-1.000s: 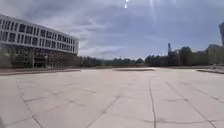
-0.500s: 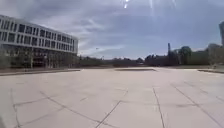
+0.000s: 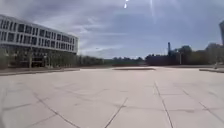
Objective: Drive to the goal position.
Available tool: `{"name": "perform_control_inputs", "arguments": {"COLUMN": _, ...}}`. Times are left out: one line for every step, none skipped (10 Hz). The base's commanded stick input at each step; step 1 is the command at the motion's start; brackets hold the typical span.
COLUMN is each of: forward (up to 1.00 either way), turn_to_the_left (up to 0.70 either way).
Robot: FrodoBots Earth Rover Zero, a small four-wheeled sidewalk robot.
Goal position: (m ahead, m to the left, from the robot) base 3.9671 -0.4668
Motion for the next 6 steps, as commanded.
{"name": "perform_control_inputs", "arguments": {"forward": 0.5, "turn_to_the_left": 0.0}}
{"name": "perform_control_inputs", "arguments": {"forward": 0.5, "turn_to_the_left": 0.0}}
{"name": "perform_control_inputs", "arguments": {"forward": 0.5, "turn_to_the_left": 0.0}}
{"name": "perform_control_inputs", "arguments": {"forward": 0.5, "turn_to_the_left": 0.0}}
{"name": "perform_control_inputs", "arguments": {"forward": 0.5, "turn_to_the_left": 0.0}}
{"name": "perform_control_inputs", "arguments": {"forward": 0.5, "turn_to_the_left": 0.0}}
